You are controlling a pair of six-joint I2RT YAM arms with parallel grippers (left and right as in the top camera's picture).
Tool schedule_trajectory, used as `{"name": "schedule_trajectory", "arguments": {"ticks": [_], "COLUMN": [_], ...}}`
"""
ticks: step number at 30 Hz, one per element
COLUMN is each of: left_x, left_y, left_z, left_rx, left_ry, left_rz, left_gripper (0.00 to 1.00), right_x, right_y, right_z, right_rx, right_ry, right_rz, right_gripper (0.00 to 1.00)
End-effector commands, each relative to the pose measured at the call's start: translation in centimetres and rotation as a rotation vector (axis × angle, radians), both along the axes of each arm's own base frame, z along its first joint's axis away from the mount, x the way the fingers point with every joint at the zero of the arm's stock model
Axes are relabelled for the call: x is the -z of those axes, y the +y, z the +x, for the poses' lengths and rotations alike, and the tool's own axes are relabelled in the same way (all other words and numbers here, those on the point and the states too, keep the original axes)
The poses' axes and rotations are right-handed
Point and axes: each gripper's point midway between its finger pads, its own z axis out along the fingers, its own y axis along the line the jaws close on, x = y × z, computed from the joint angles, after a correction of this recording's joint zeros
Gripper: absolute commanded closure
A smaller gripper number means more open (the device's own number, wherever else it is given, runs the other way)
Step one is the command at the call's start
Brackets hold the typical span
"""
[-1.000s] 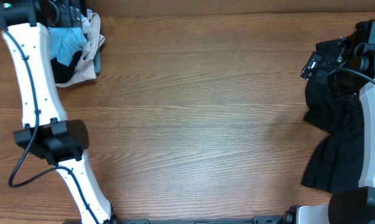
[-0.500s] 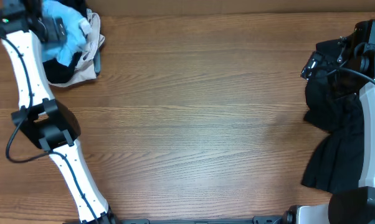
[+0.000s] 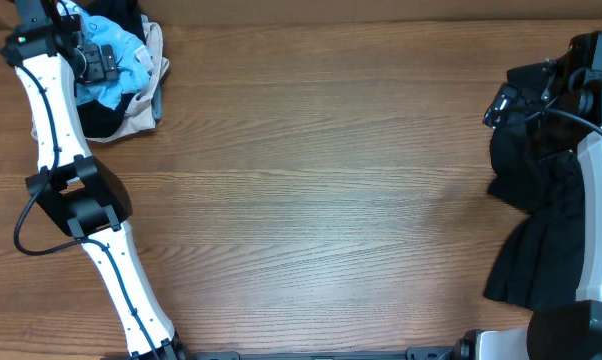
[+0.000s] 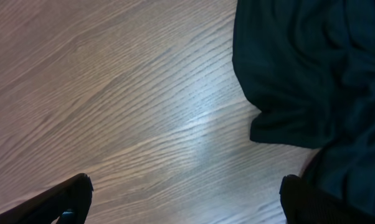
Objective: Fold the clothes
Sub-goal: 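Release the T-shirt on the pile and lower the right arm to rest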
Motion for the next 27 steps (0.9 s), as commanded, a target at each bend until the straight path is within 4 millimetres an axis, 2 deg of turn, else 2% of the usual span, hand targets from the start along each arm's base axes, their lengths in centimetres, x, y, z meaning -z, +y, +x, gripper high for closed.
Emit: {"name": "schedule_trajectory", "arguments": {"ticks": [1,5,9,10,13,18,21,27], "left_x": [-14.9,-22.6,-26.9,-28.2,-28.8,-28.1,-27.8,-27.7], "left_y": [-0.4,-1.6,-2.6,-2.8,-2.9,-2.9,-3.0,-3.0], "left_z": [-1.7,-4.5,-7.2,-7.8,-8.1,-8.1,-8.2,-8.2], "left_rx": [-0.002,0.002,0.002,0.002,0.002,0.002,0.002,0.002], "left_ry": [-0.229,-0.337,-0.391,-0.414,-0.426,-0.405,-0.391,-0.390], "left_rz": [0.073,0.110,0.129,0.138,0.142,0.134,0.129,0.129], "left_gripper": [0.00,0.00,0.00,0.00,0.00,0.00,0.00,0.00], "right_x": [-6.1,-11.5,-16.5,-18.3,-20.1,-22.1,-22.5,-22.3], "right_y": [-0.2,-0.1,0.4,0.7,1.3,2.2,2.4,2.3], "right_z": [0.3,-0.3,-2.5,-4.1,-6.7,-8.8,-9.3,-8.9], "right_rx": [-0.005,-0.027,-0.026,-0.026,-0.026,-0.035,-0.039,-0.039], "right_ry": [-0.147,-0.243,-0.319,-0.341,-0.354,-0.430,-0.447,-0.435], "right_rz": [-0.034,-0.068,-0.084,-0.089,-0.092,-0.079,-0.080,-0.078], "right_gripper": [0.00,0.00,0.00,0.00,0.00,0.00,0.00,0.00]}}
